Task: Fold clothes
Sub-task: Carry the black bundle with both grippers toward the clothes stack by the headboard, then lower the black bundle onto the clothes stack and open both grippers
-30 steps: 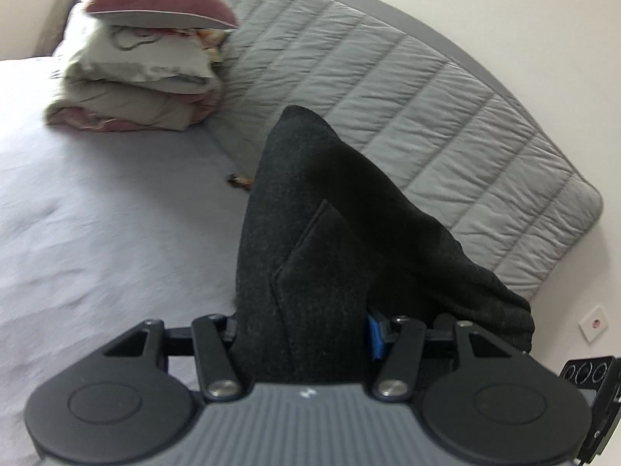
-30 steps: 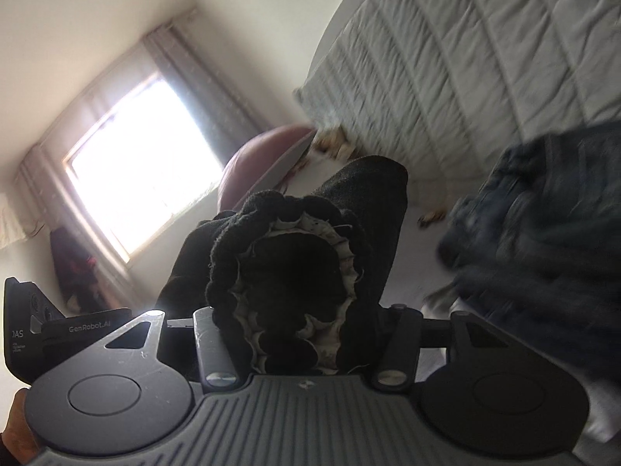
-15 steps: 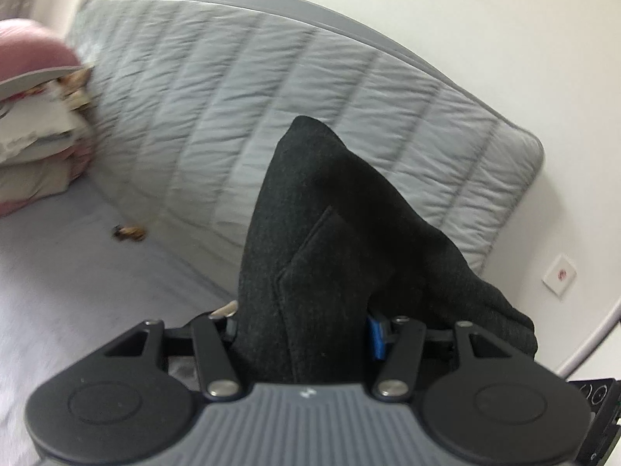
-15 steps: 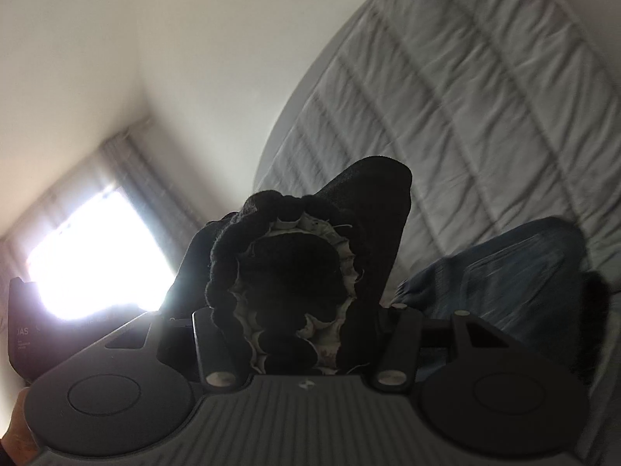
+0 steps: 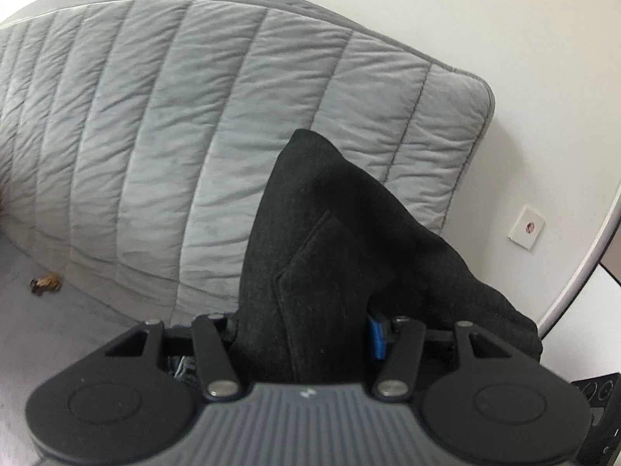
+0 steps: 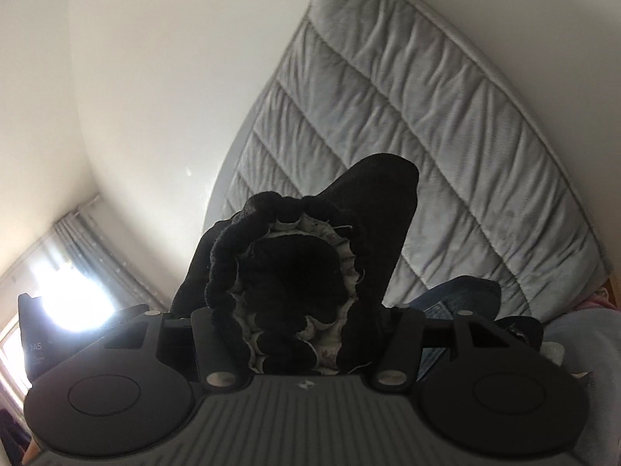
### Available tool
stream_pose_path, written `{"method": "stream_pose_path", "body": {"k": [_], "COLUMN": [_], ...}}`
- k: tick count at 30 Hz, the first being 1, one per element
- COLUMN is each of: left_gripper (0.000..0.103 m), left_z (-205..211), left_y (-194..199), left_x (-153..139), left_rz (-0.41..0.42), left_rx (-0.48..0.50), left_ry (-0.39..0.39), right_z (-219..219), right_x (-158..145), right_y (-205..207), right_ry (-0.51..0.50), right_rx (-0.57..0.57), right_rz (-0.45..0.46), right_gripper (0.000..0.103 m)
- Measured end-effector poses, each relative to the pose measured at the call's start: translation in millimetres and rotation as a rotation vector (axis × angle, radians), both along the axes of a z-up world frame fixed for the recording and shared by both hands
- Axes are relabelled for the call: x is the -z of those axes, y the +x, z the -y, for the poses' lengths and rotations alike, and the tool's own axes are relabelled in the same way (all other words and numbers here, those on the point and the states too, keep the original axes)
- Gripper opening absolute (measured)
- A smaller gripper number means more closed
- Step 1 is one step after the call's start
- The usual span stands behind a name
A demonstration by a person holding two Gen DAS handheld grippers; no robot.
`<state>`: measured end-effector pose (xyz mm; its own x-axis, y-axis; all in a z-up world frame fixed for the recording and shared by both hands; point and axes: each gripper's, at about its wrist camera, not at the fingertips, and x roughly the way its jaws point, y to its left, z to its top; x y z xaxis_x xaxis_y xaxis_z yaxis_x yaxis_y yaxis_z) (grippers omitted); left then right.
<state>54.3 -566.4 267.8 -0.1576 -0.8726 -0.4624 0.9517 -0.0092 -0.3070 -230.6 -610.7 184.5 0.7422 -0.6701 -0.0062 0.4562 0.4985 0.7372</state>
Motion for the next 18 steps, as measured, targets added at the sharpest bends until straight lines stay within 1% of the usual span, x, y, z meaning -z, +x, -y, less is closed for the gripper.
{"method": "stream_pose_path", "body": {"k": [3,6,9,11,14,16,18], "left_gripper": [0.056,0.058,0.062,0.066,0.07,0.073,0.074], "left_z": [18.8,35.2,50.5,59.6,66.2,64.2,59.8], "left_y": [3.6,12.6,24.5,32.4,44.5,53.3,60.1], "left_x": [11.0,28.5,51.8,68.8,91.1,95.8,94.3], "left_rz": [-0.005,-0.03,-0.067,-0.091,-0.124,-0.151,-0.181], "left_rx": [0.033,0.065,0.084,0.087,0.059,0.021,-0.023], "left_ry": [0.005,0.014,0.026,0.039,0.042,0.011,-0.023], "right_z": [4.6,12.9,21.2,29.2,39.4,43.6,43.3], "right_x": [11.3,23.0,31.2,38.5,47.7,51.0,51.7], "right_y": [4.0,8.9,12.8,13.0,12.7,13.1,13.0], "right_ry": [0.016,0.029,0.047,0.077,0.12,0.127,0.122], "right_rx": [0.018,0.031,0.043,0.033,0.014,0.004,0.002], "right_rz": [-0.017,-0.045,-0.08,-0.078,-0.076,-0.079,-0.079], "right_gripper": [0.059,0.06,0.063,0.065,0.068,0.07,0.072]}}
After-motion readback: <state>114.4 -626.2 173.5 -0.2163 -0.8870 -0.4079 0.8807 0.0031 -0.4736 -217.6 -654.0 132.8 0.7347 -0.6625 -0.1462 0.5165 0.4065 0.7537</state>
